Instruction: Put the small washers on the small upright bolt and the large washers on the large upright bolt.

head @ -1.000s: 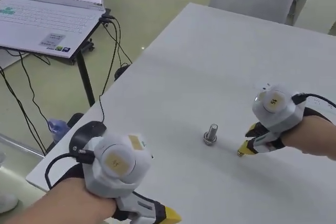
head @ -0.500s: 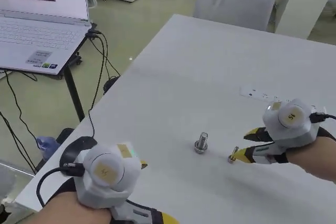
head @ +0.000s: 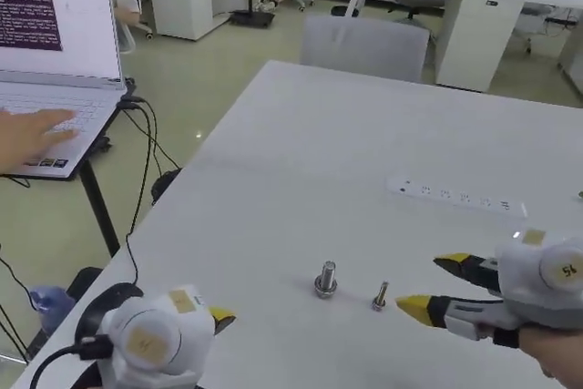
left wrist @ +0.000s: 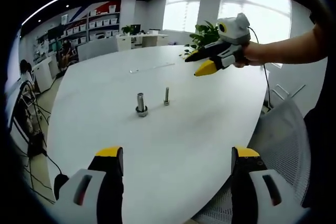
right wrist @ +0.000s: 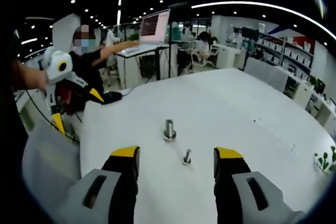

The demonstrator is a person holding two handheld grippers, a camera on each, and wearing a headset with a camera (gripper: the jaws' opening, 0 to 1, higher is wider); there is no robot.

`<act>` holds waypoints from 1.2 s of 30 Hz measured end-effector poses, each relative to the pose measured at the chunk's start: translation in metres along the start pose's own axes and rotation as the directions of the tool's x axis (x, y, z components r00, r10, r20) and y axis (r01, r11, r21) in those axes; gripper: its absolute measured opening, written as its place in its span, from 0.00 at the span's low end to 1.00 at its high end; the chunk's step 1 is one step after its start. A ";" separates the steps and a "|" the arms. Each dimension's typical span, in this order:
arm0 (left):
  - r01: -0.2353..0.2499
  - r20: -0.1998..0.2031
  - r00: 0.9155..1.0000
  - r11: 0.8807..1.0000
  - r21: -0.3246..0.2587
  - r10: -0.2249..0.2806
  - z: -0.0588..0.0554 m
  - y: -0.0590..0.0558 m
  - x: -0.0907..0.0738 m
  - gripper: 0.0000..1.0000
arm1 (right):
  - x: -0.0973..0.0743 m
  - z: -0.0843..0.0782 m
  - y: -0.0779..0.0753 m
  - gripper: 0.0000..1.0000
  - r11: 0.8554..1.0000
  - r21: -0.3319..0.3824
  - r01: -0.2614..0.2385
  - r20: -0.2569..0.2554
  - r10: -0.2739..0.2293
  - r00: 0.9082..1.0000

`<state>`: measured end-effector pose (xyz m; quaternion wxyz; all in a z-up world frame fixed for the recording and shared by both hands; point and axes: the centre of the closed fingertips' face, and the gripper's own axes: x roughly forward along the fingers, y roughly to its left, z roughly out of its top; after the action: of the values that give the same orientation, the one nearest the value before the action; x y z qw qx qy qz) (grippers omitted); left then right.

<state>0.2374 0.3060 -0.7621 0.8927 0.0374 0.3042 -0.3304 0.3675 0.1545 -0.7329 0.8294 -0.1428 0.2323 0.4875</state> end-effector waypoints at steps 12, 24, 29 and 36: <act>0.001 0.055 0.998 1.000 -0.025 0.000 0.008 -0.008 -0.008 0.87 | -0.045 -0.018 0.024 0.74 0.989 0.141 0.039 0.098 -0.053 0.994; -0.023 0.067 0.997 0.999 -0.042 0.026 0.002 -0.015 -0.013 0.91 | -0.076 -0.045 0.052 0.80 0.979 0.194 0.057 0.094 -0.077 0.993; -0.017 0.074 0.997 0.997 -0.075 0.023 -0.003 -0.018 -0.015 0.91 | -0.084 -0.064 0.067 0.81 0.988 0.136 0.071 0.037 -0.076 0.996; -0.012 0.068 0.998 0.997 -0.077 0.017 -0.009 -0.021 -0.019 0.92 | -0.087 -0.077 0.073 0.84 0.981 0.176 0.078 0.010 -0.081 0.997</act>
<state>0.2089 0.3029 -0.7564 0.9058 -0.0061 0.2854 -0.3132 0.2480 0.0893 -0.7536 0.8595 -0.0739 0.2613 0.4330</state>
